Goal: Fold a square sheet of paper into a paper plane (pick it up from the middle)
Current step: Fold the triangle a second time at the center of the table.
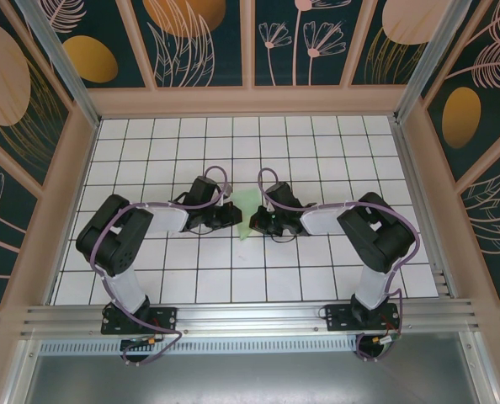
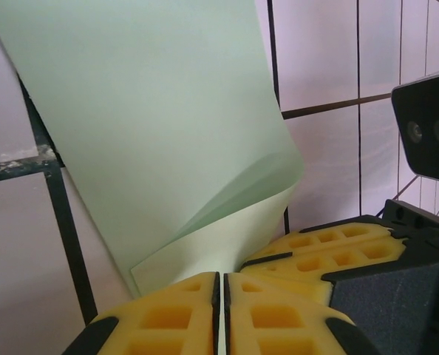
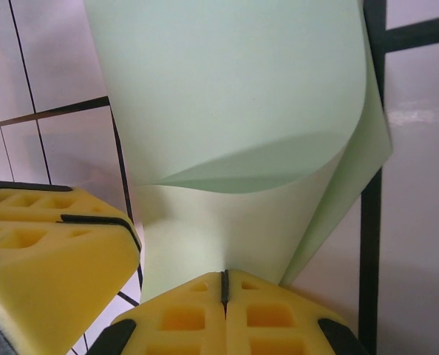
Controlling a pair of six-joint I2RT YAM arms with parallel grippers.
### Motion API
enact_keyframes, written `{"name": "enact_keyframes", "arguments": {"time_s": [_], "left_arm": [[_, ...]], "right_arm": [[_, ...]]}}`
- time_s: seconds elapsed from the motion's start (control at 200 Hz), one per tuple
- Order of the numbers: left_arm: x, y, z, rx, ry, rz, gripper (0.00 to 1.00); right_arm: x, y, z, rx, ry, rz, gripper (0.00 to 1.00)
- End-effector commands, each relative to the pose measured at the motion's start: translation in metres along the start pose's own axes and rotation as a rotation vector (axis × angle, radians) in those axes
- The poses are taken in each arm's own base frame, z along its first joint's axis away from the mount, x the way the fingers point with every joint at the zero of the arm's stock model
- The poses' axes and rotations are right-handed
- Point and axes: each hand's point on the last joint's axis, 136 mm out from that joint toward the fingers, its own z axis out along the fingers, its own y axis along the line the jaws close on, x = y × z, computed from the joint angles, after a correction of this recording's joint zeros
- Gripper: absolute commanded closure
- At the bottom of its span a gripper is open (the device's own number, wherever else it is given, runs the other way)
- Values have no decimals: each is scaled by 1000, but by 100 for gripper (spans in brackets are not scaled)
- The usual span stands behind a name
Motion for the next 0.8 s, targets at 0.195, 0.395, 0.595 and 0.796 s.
{"name": "enact_keyframes", "arguments": {"time_s": [0.195, 0.395, 0.595, 0.796], "left_arm": [[10, 27, 10, -129, 48, 3, 90], [11, 31, 10, -151, 56, 13, 90], [13, 34, 12, -156, 62, 11, 90], [14, 38, 12, -171, 64, 9, 90]], "right_arm": [[-22, 31, -17, -69, -59, -25, 95], [-36, 25, -17, -31, -92, -25, 95], [-37, 7, -5, 25, -78, -5, 95], [-38, -19, -2, 129, -90, 40, 95]]}}
